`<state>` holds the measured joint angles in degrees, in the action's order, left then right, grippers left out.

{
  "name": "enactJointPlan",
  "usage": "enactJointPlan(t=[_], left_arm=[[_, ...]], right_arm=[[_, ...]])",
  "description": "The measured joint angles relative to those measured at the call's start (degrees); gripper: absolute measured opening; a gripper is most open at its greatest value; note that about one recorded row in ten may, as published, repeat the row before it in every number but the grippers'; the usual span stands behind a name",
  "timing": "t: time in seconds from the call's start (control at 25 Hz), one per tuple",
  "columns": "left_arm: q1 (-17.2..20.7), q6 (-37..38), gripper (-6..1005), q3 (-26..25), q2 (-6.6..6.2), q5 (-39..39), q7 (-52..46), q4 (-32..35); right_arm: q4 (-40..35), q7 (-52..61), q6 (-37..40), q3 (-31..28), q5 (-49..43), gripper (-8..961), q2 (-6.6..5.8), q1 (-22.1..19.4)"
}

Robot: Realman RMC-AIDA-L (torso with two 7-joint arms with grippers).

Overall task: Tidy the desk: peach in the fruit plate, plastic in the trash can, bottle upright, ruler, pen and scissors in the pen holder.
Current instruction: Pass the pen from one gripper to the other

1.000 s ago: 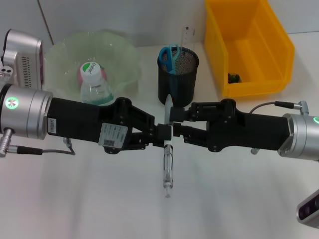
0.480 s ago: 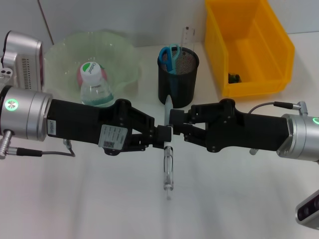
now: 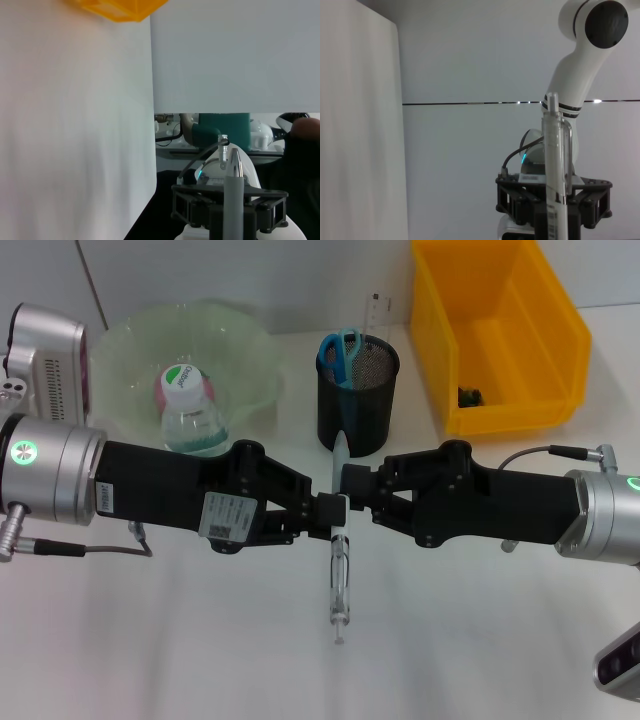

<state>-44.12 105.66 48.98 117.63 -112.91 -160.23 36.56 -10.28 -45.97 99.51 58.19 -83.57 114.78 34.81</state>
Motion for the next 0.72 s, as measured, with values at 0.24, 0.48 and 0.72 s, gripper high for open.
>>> enactJointPlan(t=[0.24,0.48,0.72], left_arm=[[0.1,0.0,188,0.2,0.02,0.1,0.1,0.0],[0.2,0.0,190,0.2,0.15,0.0,0.4,0.4],[0.3,-0.1,191,0.3,0.06,-0.1,0.3,0.5]], right_arm=[[0.0,-0.1,0.1,0.0,0.0,134,-0.01,0.0],[0.0,-0.2,0.1,0.0,0.0,133,-0.01,-0.1],[-0.1,-0.2,0.3,0.0,0.0,134,0.00,-0.3]])
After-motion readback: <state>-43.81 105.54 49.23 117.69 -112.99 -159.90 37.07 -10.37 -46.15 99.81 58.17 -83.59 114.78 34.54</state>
